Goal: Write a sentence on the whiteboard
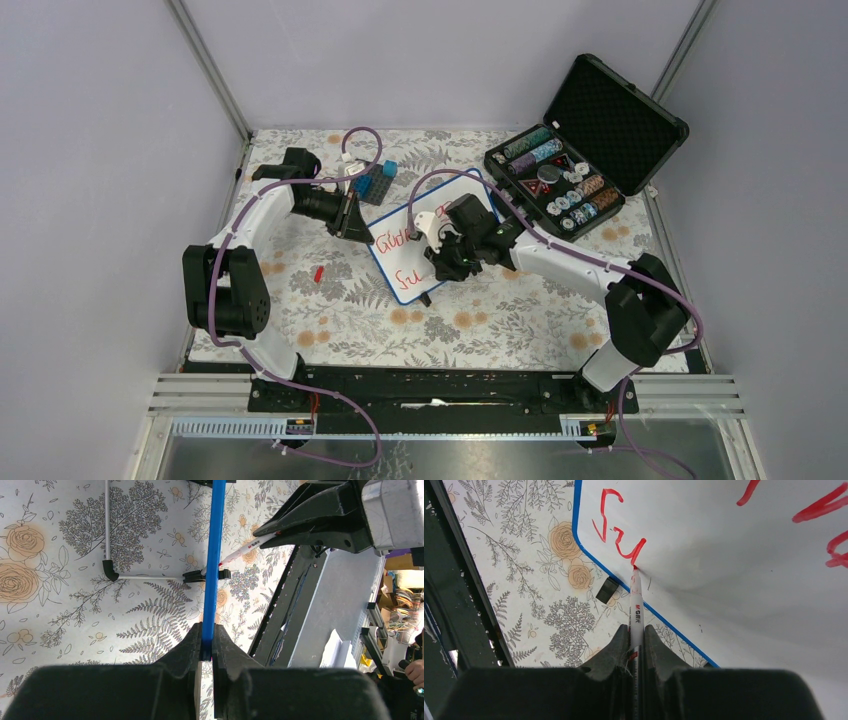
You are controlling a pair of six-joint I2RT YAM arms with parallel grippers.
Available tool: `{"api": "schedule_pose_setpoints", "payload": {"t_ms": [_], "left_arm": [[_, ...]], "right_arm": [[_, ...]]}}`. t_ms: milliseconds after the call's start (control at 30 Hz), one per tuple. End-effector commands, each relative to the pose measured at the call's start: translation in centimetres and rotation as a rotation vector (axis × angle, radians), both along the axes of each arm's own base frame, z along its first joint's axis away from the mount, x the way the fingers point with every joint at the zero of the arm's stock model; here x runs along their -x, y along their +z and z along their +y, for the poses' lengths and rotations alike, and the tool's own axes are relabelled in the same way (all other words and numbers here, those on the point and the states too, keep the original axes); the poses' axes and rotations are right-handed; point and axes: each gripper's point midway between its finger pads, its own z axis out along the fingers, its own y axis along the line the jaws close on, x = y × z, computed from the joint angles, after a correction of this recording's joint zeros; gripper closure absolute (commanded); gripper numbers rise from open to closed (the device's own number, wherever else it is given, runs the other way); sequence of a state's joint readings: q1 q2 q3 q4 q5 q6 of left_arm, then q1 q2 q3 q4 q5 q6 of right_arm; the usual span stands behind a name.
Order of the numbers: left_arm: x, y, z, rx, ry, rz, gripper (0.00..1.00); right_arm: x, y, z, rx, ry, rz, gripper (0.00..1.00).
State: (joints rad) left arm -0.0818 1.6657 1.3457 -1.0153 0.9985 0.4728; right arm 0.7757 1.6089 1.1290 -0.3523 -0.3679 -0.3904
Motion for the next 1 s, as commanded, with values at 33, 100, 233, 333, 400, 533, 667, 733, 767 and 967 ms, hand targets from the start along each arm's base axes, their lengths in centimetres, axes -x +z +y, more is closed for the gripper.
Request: {"api": "schedule_pose_setpoints", "payload": {"t_ms": [33, 100, 233, 333, 400, 533, 667, 733, 767, 967], "left_arm": [[0.0, -0.1, -0.2, -0.008, -0.013, -0.02, 1.0], [-0.1, -0.1, -0.2, -0.006, -0.013, -0.02, 1.0], [-0.1, 0.0, -0.3, -0.006, -0.013, -0.02, 1.0], [-0.1, 0.0, -0.3, -0.004, -0.014, -0.021, 1.0], [-0.1, 0.0, -0.3, -0.006, -0.014, -0.022, 1.0], [-0.1, -0.1, -0.3, -0.007, -0.013, -0.019, 1.0], [-0.1, -0.2, -0.3, -0.007, -0.014, -0.016, 1.0], [-0.2, -0.2, -0.2, -0.009, -0.014, -0.017, 1.0], [-0.2, -0.2, -0.2, -0.01, -0.014, -0.016, 1.0], [-0.1, -0.3, -0.2, -0.011, -0.013, -0.015, 1.0]], "right_arm": [[-1.8, 3.7, -0.2, -0.052, -0.017, -0.094, 1.0], [-2.1, 4.6, -0.2, -0.067, -0.017, -0.1, 1.0], [-2.3, 5.3, 0.2, -0.087, -0.01, -0.104, 1.0], [-2.6, 5.4, 0.6, -0.099, -0.011, -0.106, 1.0], [-2.6, 5.4, 0.9, -0.106, -0.007, -0.1, 1.0], [-2.6, 5.1, 1.2, -0.107, 0.0, -0.087, 1.0], [-3.2, 4.6, 1.2, -0.092, -0.012, -0.104, 1.0], [-3.4, 4.3, 1.0, -0.081, -0.019, -0.108, 1.0], [-3.5, 4.1, 0.9, -0.076, -0.023, -0.108, 1.0], [-3.4, 3.2, -0.2, -0.047, -0.039, -0.105, 1.0]]}}
